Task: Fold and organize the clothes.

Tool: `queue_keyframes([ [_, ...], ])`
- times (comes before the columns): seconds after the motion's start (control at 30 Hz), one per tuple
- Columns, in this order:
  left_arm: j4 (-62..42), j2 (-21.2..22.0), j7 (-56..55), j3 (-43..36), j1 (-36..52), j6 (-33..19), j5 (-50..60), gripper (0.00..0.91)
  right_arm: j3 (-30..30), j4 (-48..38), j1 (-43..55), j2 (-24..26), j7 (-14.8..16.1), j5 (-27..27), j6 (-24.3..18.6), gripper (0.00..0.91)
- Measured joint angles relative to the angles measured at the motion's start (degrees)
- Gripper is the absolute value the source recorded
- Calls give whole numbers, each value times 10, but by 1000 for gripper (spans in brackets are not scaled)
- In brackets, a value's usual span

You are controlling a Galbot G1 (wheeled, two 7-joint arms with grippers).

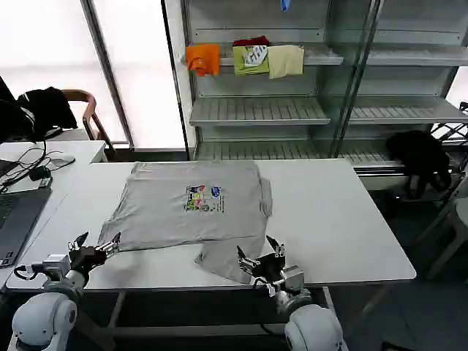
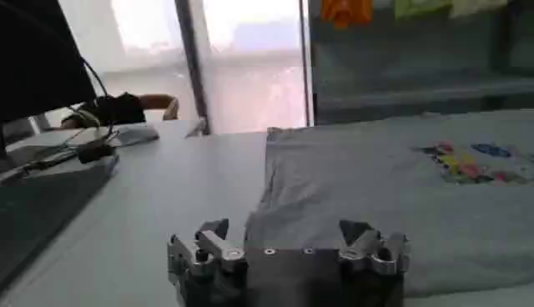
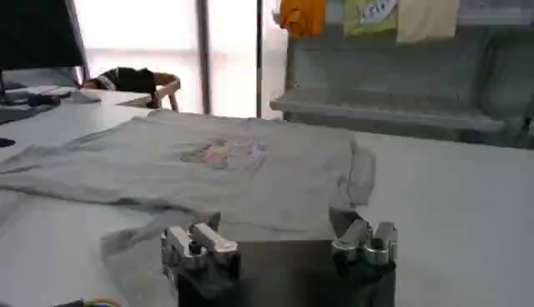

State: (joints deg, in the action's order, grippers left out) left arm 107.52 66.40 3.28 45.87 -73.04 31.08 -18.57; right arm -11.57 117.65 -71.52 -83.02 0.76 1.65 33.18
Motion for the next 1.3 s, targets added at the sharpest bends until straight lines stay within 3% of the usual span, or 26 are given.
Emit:
queue_keyframes([
  [0.1,-10,-4,2,1,-1,-4,-2,816,5,-6,-1,-4,-6,0,0,907],
  [0.2,-20,-5,2,1,0,-6,-3,766,8,-14,-2,-8,-9,0,0,836],
  [0.5,-39,-5,5,-3,0,-13,-4,766,22,-24,-12,-7,-19,-2,0,846],
  [0.57,-42,-5,5,-3,-1,-14,-4,766,22,-24,-15,-5,-20,-5,0,796],
  [0.6,-43,-5,5,-3,-1,-15,-4,756,23,-24,-17,-4,-21,-6,0,736],
  [0.63,-44,-6,6,-3,-1,-16,-4,695,24,-24,-18,-3,-21,-7,0,443],
  [0.67,-46,-6,6,-3,-1,-16,-4,645,25,-25,-19,-2,-22,-7,0,262],
  [0.7,-47,-6,6,-3,-1,-16,-4,353,27,-26,-19,-1,-23,-7,0,0],
  [0.77,-49,-6,6,-4,-1,-18,-4,81,27,-29,-20,-1,-25,-8,0,0],
  [0.83,-50,-5,6,-4,-2,-19,-4,20,28,-30,-21,-2,-25,-9,-1,0],
  [1.3,-48,-3,21,-8,-9,-21,-9,20,32,-23,-30,-4,-30,-11,-1,0],
])
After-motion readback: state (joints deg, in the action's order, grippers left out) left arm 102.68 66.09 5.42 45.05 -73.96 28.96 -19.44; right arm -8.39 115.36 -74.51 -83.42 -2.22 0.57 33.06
